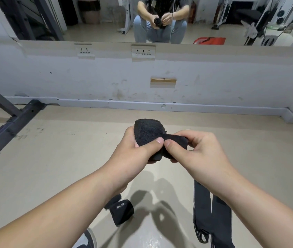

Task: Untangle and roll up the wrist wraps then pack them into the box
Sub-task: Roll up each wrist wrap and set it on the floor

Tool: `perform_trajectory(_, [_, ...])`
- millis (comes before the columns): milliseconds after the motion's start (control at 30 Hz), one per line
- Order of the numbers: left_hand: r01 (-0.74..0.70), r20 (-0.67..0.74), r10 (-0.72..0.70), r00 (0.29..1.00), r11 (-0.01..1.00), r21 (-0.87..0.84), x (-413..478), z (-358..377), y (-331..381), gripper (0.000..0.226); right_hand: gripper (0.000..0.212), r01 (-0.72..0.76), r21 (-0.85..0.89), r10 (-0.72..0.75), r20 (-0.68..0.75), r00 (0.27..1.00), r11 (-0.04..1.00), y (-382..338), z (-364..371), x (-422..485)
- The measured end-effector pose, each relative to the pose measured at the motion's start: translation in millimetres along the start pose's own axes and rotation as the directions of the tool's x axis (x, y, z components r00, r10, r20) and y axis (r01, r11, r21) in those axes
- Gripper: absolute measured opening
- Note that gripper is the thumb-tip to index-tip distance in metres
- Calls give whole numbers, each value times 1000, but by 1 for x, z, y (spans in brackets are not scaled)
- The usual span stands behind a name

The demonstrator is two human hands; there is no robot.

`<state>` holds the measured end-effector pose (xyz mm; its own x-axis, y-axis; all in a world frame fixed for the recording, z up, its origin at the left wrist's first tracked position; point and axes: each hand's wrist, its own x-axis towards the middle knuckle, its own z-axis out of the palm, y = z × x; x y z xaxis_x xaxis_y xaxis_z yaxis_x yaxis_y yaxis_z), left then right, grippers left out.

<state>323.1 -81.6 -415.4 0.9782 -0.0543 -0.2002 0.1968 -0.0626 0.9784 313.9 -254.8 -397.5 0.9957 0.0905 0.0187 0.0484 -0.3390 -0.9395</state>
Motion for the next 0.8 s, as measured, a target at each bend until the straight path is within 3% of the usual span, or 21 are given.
perform_trajectory(100, [-84,-7,84,996,996,22,-3,4,0,38,18,20,61,-16,-75,997,998,-3,4,-4])
perform_trajectory(300, [-230,-35,248,968,935,270,-8,17,-8,61,22,-47,147,77,-200,977,988,-1,19,-6])
perform_trajectory(467, [-214,-69,239,969,943,256,-12,29,-10,69,20,-70,201,127,-288,949,977,-4,20,-1])
perform_trajectory(567, [-219,-59,242,969,941,257,-15,33,-11,71,24,1,143,47,-325,944,990,-7,20,-1])
perform_trajectory(667, [-218,-66,245,967,935,279,-16,34,-9,87,43,41,15,-35,-295,955,999,-11,28,-5])
perform_trajectory(800, [-235,-48,256,965,934,268,-13,29,-5,84,48,-19,214,51,-145,988,977,-21,32,-11])
